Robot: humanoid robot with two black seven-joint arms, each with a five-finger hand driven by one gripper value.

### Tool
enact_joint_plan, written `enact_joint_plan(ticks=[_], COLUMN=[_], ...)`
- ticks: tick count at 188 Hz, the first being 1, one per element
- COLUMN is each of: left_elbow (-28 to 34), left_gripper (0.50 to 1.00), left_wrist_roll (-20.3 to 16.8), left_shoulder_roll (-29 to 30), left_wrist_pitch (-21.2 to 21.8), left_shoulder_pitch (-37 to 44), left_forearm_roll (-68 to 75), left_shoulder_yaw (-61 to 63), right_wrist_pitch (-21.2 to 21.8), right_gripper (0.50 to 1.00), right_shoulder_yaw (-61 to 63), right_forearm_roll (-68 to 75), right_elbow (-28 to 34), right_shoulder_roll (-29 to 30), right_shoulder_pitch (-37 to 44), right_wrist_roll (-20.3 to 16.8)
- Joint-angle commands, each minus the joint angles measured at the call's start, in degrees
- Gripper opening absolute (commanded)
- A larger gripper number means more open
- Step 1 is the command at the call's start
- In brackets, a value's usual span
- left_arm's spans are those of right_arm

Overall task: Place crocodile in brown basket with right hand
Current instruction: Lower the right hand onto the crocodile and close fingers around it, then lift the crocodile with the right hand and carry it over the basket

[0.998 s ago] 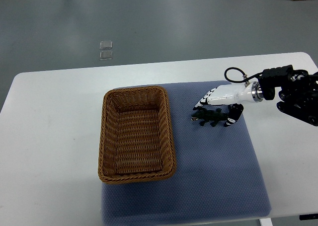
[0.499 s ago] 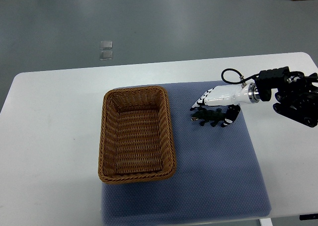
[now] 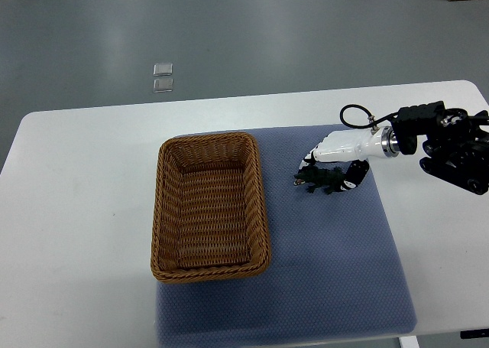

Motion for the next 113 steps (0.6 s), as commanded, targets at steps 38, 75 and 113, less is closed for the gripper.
enact_joint_plan(ticks=[38, 75, 113], left_elbow=[0.0, 0.0, 0.0], left_gripper=[1.0, 1.0, 1.0], left_wrist_roll=[0.0, 0.0, 0.0], left_shoulder_roll=[0.0, 0.0, 0.0], left_wrist_pitch=[0.0, 0.0, 0.0], left_shoulder_pitch=[0.0, 0.0, 0.0], left_forearm_roll=[0.0, 0.0, 0.0], left_shoulder_yaw=[0.0, 0.0, 0.0], right_wrist_pitch=[-0.7, -1.9, -1.9], right_gripper=[0.69, 0.686, 0.674], right_shoulder_yaw=[0.2, 0.5, 0.7], right_forearm_roll=[0.1, 0.3, 0.7], right_elbow=[0.1, 0.1, 0.1], right_shoulder_roll=[0.0, -0.1, -0.3], right_shoulder_pitch=[0.4, 1.2, 2.2], right_wrist_roll=[0.0, 0.0, 0.0])
